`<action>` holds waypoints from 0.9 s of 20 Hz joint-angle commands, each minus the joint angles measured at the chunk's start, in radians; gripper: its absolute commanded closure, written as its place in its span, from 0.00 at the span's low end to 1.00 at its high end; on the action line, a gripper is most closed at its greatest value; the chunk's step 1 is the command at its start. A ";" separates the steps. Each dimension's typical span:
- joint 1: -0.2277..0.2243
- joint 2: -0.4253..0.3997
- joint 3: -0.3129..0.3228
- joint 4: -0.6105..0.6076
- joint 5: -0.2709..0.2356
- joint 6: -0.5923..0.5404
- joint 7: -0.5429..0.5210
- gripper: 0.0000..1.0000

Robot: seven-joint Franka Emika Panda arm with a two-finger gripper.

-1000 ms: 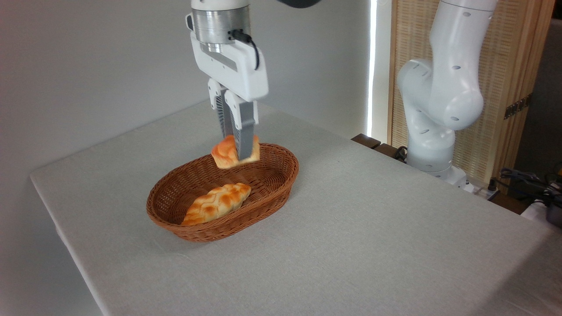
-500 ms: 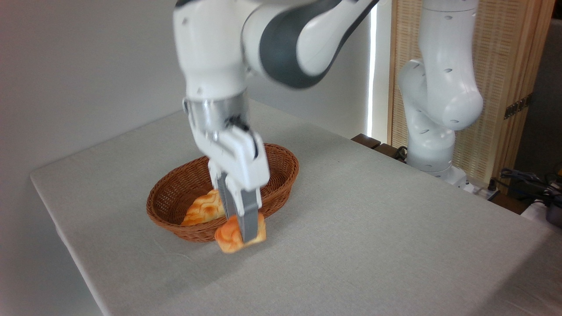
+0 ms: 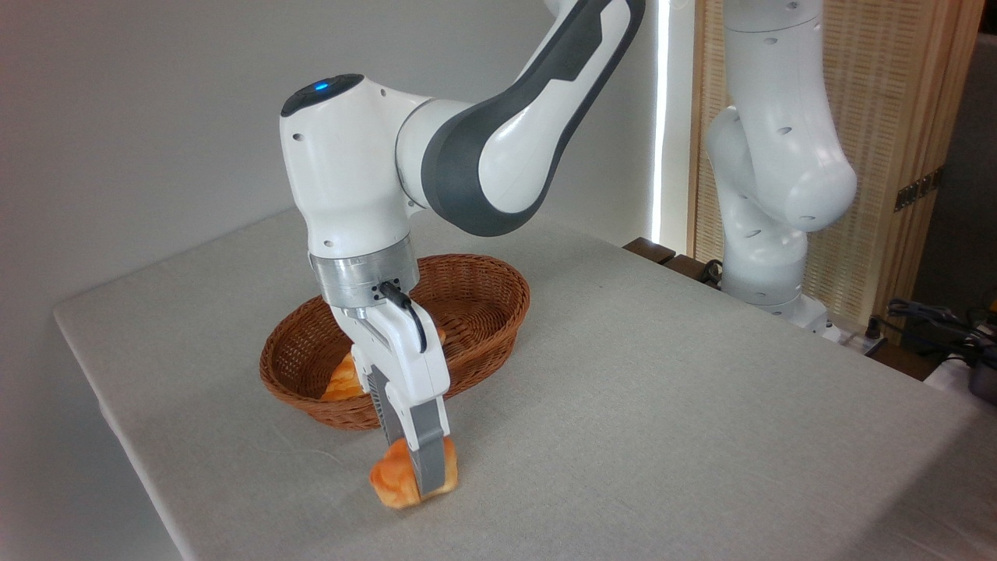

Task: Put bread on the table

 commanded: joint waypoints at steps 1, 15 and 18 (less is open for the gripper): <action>0.002 0.007 0.009 0.020 0.012 0.006 -0.021 0.00; 0.296 -0.079 -0.262 0.379 -0.143 -0.549 -0.036 0.00; 0.384 -0.116 -0.404 0.379 -0.135 -0.598 -0.149 0.00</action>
